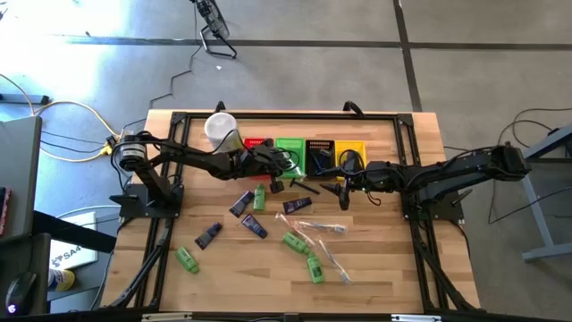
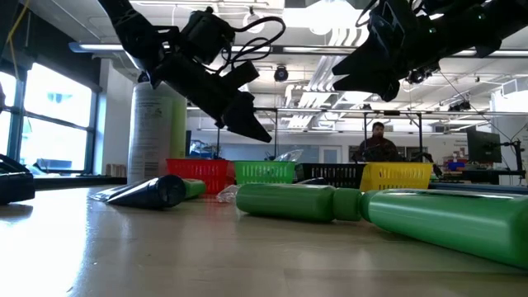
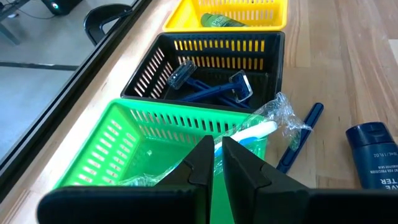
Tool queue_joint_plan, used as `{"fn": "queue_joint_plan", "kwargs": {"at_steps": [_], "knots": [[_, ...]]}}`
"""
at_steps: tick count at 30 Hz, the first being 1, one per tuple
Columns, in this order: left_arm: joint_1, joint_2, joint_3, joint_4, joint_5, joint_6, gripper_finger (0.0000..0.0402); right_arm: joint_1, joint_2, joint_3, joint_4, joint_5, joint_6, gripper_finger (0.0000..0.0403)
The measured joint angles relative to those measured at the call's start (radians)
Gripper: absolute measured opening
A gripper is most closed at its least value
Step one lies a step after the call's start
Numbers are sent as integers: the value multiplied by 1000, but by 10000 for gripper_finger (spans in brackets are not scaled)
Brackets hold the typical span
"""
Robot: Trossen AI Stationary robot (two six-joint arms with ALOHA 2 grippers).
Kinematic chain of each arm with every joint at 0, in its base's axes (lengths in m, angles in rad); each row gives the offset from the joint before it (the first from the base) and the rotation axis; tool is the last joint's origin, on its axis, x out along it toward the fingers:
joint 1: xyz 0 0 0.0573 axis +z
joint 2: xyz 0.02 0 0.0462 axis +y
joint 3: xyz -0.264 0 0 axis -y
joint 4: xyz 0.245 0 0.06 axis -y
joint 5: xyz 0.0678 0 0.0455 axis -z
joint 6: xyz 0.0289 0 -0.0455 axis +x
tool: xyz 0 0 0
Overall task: Pick & Place Travel size toiletries
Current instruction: Put the blue shave cream into the red bin
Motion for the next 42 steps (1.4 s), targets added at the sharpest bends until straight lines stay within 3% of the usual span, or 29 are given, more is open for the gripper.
{"fn": "queue_joint_plan", "kwargs": {"at_steps": [16, 24, 42], "knots": [[0, 0, 0, -2, 2, -5, 26, 0, 0, 0, 0, 0, 2, 210], [-25, -49, 1, 60, 152, -18, 26, 0, 0, 0, 0, 0, 3, 210], [-157, -66, 0, 0, 189, -51, 26, 3, 0, 0, 1, -1, 3, 210]]}}
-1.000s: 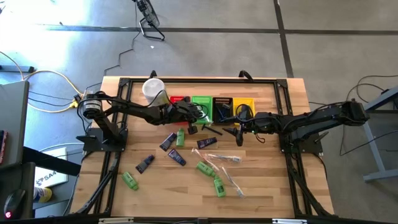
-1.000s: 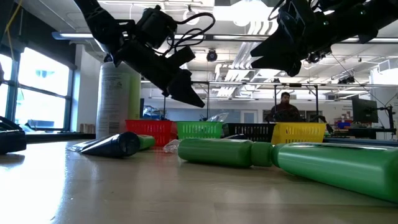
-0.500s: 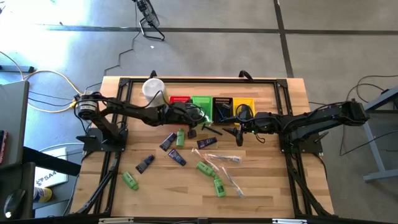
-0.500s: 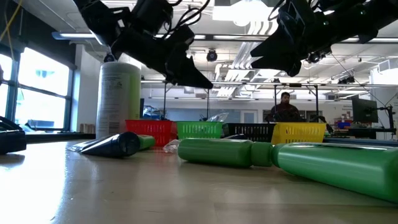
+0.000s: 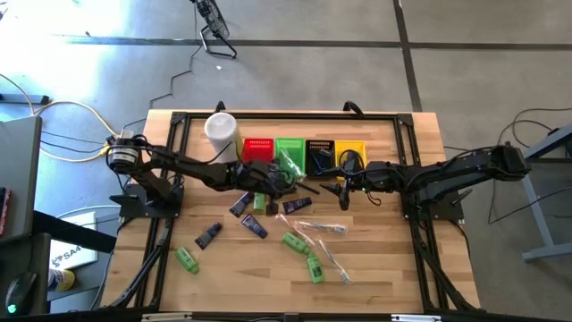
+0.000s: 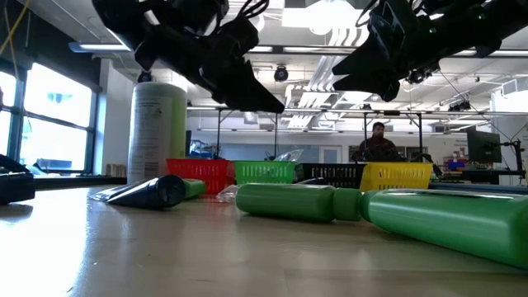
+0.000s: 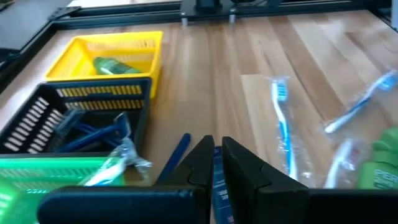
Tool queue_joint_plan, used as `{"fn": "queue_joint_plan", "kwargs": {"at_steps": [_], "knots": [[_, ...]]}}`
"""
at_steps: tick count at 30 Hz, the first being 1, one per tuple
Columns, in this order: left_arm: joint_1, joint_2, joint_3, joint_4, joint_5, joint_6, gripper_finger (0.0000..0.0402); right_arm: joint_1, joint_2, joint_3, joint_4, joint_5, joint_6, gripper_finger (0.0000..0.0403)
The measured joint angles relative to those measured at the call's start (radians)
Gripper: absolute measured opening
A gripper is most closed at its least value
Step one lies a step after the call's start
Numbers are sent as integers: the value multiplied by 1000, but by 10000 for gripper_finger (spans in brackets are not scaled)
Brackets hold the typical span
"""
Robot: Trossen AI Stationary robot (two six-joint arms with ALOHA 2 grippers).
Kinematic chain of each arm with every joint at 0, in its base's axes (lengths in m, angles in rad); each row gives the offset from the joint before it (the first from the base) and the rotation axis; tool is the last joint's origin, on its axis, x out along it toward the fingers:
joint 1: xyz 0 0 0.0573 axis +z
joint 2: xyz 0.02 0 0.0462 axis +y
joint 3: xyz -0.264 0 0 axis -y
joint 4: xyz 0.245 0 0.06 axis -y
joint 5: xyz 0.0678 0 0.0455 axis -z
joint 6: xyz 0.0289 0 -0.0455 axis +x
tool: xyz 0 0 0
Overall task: Pick & Place Travel size toiletries
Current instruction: Put the blue shave cream into the red bin
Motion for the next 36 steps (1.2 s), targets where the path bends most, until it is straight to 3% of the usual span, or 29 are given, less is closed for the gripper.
{"fn": "queue_joint_plan", "kwargs": {"at_steps": [10, 20, 36], "knots": [[-12, 0, 0, -4, -1, -2, 26, 65, -45, 0, 1, -50, -100, 193], [-12, 0, 0, -4, -1, -3, 26, 101, -131, 0, -130, -59, -221, 13], [-12, 1, 0, 7, -1, -80, 26, 235, -327, 0, -303, 35, -224, 2]]}}
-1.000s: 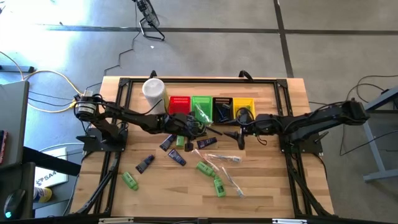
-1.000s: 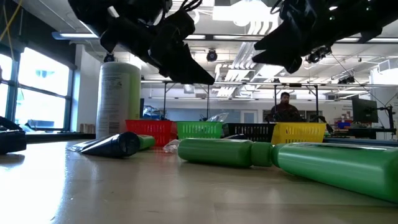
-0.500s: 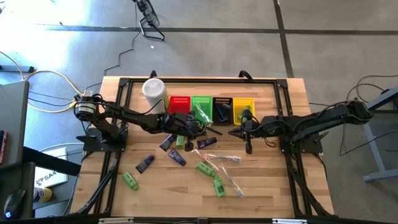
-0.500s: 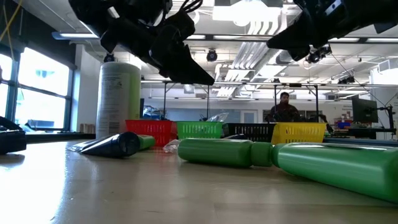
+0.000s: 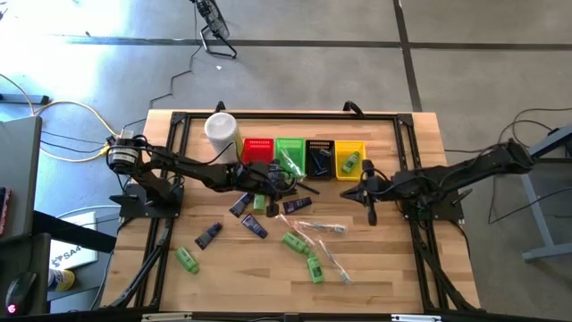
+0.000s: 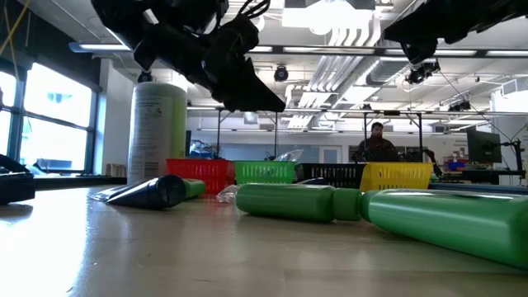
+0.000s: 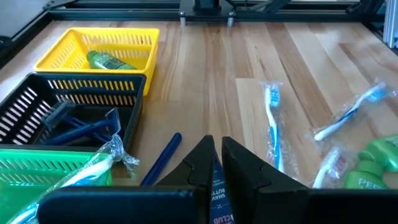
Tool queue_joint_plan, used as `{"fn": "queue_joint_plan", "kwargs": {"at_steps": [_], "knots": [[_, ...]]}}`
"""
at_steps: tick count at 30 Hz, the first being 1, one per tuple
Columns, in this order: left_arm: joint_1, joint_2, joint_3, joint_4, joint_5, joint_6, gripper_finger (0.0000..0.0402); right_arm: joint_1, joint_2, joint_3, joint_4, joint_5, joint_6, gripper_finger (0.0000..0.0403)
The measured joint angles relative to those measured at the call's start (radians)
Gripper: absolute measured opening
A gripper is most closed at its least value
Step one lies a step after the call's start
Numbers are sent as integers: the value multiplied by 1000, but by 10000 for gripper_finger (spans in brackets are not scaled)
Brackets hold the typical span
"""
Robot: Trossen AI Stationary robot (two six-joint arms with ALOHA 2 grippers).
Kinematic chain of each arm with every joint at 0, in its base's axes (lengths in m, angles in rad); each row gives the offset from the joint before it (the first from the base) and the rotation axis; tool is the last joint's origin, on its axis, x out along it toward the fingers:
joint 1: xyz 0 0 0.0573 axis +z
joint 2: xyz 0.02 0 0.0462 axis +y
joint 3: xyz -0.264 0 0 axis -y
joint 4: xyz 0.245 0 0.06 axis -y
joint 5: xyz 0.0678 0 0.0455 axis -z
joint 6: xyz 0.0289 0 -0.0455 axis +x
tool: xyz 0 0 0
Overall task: Pick & Place Travel size toiletries
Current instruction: Put the blue shave cream into the red bin
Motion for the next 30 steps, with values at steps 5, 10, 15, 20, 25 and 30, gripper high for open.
{"fn": "queue_joint_plan", "kwargs": {"at_steps": [5, 10, 15, 20, 25, 30], "knots": [[-8, 0, 0, 0, -3, -9, 26, 43, -11, 0, -2, 81, -23, 2], [-23, 0, 0, 0, -32, -24, 26, 72, -29, 0, -23, 99, -23, 2], [-34, 0, 0, 34, -60, -24, 26, 109, -57, 0, -55, 100, -15, 2], [-34, 1, 0, 34, -60, -25, 26, 154, -95, 0, -54, 97, -10, 2], [-34, 1, 0, 34, -60, -24, 26, 176, -99, 0, -29, 96, 57, 2], [-33, 1, 0, 22, -60, -28, 26, 177, -91, 0, -32, 97, 58, 2]]}}
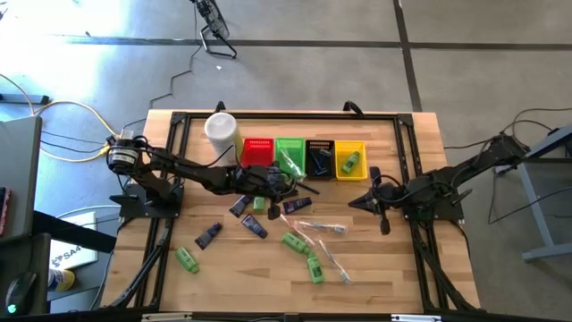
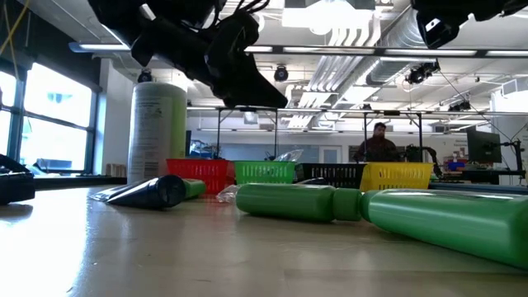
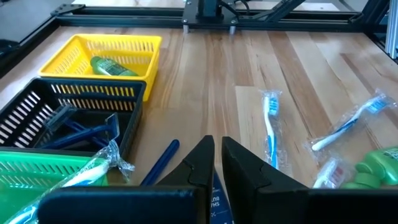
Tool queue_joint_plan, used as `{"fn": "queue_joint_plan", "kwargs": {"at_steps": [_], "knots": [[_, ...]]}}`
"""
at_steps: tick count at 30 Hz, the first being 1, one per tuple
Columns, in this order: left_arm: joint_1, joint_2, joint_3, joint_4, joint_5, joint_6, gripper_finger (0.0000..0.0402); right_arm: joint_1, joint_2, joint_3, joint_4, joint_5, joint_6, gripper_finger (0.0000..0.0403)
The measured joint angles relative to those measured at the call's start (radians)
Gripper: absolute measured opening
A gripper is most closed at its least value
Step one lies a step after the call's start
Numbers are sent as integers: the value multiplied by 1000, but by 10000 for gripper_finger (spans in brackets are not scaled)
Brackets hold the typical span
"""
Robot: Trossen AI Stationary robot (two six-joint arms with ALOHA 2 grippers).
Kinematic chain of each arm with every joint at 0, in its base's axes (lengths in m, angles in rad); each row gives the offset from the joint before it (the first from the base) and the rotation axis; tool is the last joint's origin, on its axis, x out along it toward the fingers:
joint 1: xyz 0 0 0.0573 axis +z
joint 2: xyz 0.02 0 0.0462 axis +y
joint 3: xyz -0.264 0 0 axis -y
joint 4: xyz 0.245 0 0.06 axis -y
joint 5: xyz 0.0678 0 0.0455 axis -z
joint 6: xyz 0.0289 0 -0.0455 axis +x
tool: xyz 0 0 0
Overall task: Pick & Place Travel size toiletries
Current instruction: Put the blue shave cream into the red bin
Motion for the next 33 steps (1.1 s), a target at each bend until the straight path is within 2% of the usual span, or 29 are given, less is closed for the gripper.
{"fn": "queue_joint_plan", "kwargs": {"at_steps": [13, 16, 20, 23, 27, 33], "knots": [[-14, -4, 0, -34, -22, -124, 26, 0, 0, 0, -1, 3, -78, 2], [-40, -40, 20, -174, -95, -129, 25, 0, 0, 0, -15, 3, -76, 2], [-76, -100, 112, -527, -219, -202, 25, 0, 0, 0, -43, 0, -74, 2], [-96, -132, 195, -792, -223, -259, 25, 0, 0, 0, -47, 0, -73, 2], [-123, -140, 285, -1015, -204, -311, 25, 0, 0, 0, -46, 0, -73, 2], [-124, -140, 316, -1044, -180, -309, 25, 0, 0, 0, -45, 0, -72, 2]]}}
